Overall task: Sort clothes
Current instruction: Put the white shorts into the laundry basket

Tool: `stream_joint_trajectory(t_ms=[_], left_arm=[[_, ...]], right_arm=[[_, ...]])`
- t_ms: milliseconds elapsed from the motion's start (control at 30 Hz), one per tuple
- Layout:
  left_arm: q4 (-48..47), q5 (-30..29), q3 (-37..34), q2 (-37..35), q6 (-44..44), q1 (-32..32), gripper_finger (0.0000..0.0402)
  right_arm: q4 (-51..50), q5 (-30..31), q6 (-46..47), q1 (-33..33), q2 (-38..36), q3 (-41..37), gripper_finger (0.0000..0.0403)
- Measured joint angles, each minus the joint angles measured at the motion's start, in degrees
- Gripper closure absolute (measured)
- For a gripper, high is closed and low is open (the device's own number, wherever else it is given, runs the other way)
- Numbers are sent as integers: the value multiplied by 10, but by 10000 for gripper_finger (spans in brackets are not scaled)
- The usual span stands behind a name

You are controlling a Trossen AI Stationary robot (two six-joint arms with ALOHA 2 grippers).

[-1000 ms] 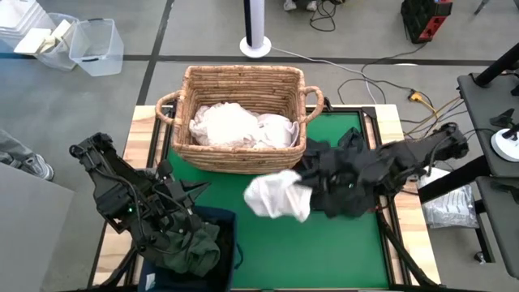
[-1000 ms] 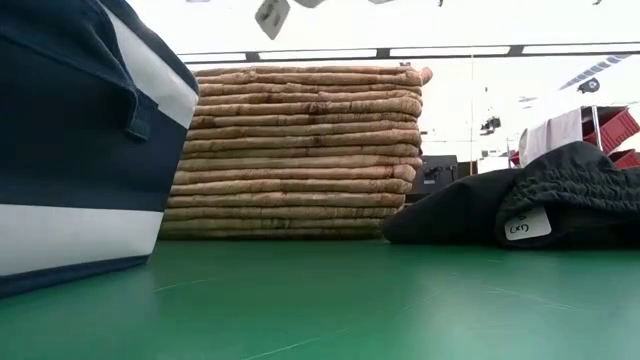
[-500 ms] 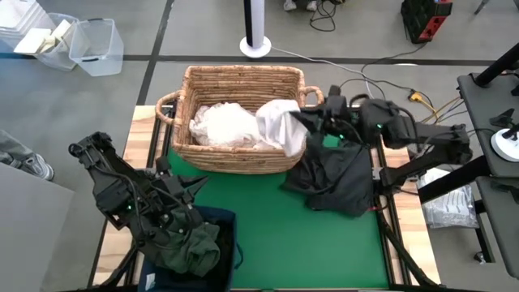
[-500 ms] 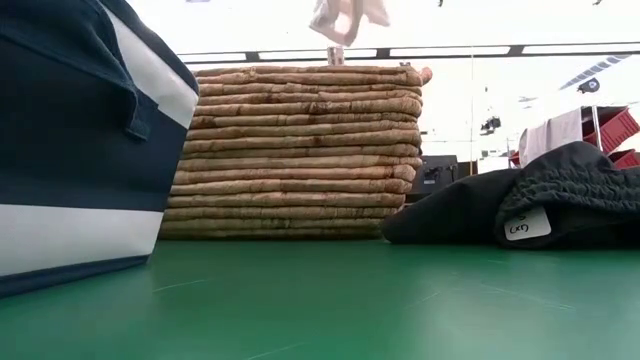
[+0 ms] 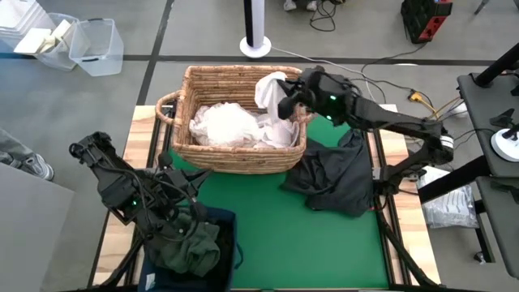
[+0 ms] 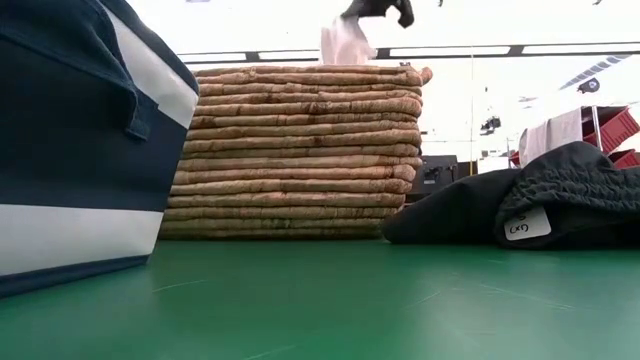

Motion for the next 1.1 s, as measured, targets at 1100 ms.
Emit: stream_joint_trajectory(t_ms=[1100], left_arm=[[-7,2,0,-16,0,21,401]], right_arm=[[-55,1,-1,-47,131,54,233]])
